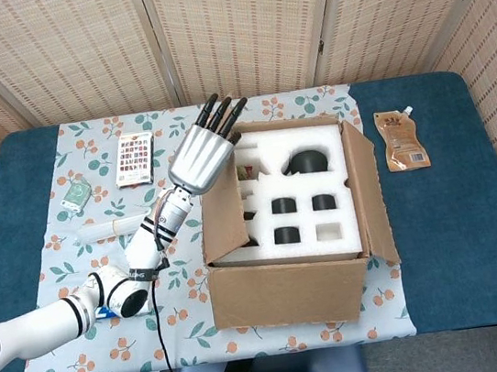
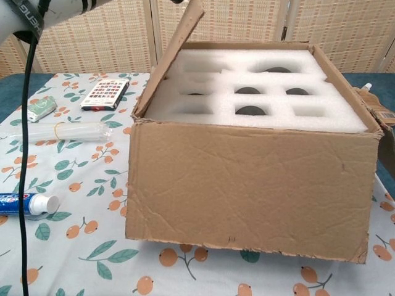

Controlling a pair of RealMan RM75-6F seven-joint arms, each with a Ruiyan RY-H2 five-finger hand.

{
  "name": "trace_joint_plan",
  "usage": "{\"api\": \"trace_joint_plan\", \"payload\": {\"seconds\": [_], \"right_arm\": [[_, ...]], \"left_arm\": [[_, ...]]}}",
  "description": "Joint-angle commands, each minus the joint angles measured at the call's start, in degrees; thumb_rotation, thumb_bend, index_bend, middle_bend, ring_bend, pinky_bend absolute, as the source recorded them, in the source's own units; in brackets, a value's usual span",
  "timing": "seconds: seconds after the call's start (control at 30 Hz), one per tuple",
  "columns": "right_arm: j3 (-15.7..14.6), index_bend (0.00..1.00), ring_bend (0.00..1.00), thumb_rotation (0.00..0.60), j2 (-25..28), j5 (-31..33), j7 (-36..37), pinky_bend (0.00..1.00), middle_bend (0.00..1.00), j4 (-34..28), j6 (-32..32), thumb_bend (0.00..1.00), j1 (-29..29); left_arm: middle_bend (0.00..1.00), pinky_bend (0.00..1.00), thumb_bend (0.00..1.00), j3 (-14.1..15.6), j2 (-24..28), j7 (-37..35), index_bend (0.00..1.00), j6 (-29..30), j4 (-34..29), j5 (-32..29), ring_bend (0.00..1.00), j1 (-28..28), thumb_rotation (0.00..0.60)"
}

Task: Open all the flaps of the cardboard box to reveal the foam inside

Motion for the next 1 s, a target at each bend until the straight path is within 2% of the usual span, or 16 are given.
{"api": "trace_joint_plan", "payload": {"seconds": [0.03,0.33,1.0], "right_arm": [[-0.07,0.31,0.0,0.432,0.0,-0.04,-0.19,0.0,0.0,-0.1,-0.22,0.26,0.15],[-0.18,0.31,0.0,0.433,0.0,0.03,-0.92,0.0,0.0,-0.52,-0.47,0.26,0.37],[-0.29,0.31,0.0,0.431,-0.09,0.23,-2.73,0.0,0.0,-1.41,-1.06,0.26,0.83]], "left_arm": [[0.0,0.0,1.0,-0.3,0.97,2.25,0.48,1.29,-0.17,-0.74,0.0,0.57,0.6],[0.0,0.0,1.0,-0.55,3.39,4.62,0.47,2.12,-1.55,-4.24,0.0,2.66,0.6],[0.0,0.0,1.0,-0.74,6.95,0.57,0.42,4.46,-0.18,-8.43,0.0,8.83,0.6]]}}
